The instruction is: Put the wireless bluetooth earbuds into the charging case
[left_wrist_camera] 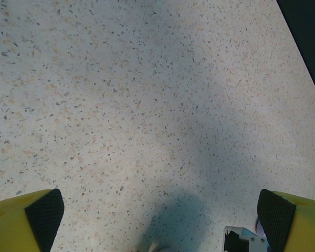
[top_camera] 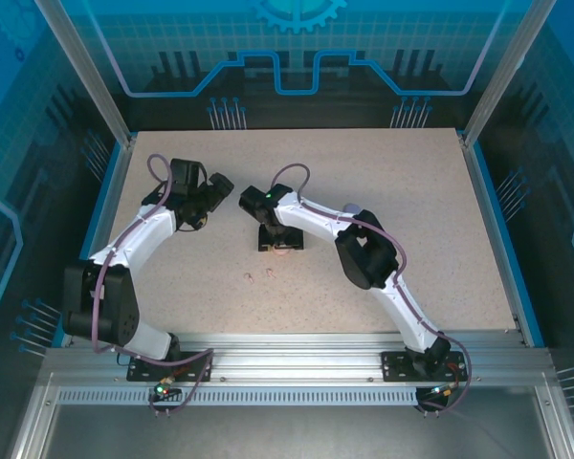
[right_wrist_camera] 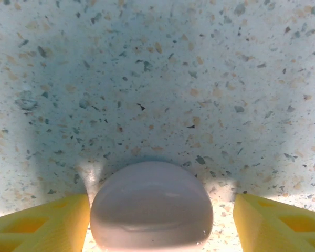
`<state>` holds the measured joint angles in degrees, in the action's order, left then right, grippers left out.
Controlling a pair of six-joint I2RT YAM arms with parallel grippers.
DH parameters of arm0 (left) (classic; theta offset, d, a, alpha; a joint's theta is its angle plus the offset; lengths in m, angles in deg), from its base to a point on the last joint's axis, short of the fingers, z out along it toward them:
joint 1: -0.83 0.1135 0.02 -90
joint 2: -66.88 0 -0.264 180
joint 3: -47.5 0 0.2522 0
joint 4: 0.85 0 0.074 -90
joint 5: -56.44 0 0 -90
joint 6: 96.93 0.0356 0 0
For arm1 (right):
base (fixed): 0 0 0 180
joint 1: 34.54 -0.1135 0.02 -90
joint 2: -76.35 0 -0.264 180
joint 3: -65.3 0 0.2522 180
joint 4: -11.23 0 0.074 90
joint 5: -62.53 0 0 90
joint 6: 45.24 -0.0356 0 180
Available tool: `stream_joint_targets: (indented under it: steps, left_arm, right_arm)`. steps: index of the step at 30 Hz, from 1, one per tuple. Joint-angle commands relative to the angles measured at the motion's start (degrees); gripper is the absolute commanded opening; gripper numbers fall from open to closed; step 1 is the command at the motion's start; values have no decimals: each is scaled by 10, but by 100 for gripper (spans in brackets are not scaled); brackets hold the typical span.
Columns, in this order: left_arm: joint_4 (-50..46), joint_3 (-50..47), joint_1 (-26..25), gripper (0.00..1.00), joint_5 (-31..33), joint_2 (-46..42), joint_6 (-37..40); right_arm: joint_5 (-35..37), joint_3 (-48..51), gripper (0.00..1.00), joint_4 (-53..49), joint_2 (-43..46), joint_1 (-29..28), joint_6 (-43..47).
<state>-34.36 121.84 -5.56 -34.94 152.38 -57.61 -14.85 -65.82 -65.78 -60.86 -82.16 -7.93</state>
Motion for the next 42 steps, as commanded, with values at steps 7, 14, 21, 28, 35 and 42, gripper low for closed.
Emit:
stream_joint_targets:
  steps: [7,14,21,28,35,42]
  left_arm:
    - [9,-20,8,99,-26,-11,0]
    - [11,-17,8,99,-29,-11,-1]
    - [43,-28,8,99,-62,-10,-1]
    - [46,-40,7,99,-81,-17,13]
    - [98,-85,6,99,-131,-22,51]
    - [268,-163,-15,99,-191,-10,32]
  right_arm:
    - [-5,-17,65,-23,-20,-4,5]
    - [-8,-17,58,-20,-20,-4,6]
    - [-9,-9,44,-15,-11,-1,9]
    - [-5,39,42,19,37,11,-4]
    - [-12,108,43,72,112,44,-16]
    - [-37,125,43,99,134,105,-44]
